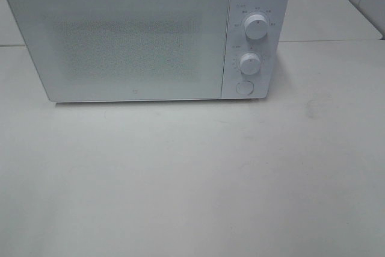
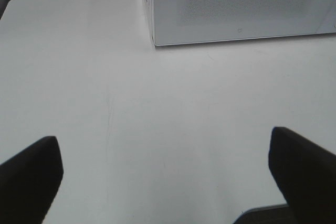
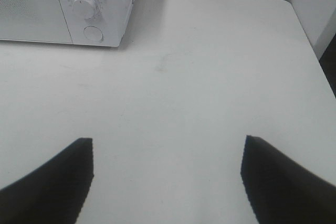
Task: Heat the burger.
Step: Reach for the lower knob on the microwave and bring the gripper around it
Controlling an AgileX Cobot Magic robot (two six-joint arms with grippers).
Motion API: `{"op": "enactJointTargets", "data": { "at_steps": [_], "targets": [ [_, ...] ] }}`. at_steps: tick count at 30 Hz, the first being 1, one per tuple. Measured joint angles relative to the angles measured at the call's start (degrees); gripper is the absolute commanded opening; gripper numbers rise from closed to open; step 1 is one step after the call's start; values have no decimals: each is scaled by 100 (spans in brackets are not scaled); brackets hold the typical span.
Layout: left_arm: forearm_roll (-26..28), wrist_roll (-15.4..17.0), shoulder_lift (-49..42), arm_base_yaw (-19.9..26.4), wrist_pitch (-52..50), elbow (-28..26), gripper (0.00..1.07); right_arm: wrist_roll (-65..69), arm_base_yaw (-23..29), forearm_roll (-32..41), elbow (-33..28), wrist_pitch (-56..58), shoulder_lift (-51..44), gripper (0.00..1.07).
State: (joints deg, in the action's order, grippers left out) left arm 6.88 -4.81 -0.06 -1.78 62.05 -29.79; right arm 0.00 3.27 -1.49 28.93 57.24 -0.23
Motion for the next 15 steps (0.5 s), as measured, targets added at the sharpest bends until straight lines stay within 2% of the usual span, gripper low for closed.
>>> {"op": "enactJointTargets", "data": {
  "at_steps": [15],
  "targets": [
    [0,0,-23,0,0,0,100,0,0,0,0,0,0,75]
  ]
}}
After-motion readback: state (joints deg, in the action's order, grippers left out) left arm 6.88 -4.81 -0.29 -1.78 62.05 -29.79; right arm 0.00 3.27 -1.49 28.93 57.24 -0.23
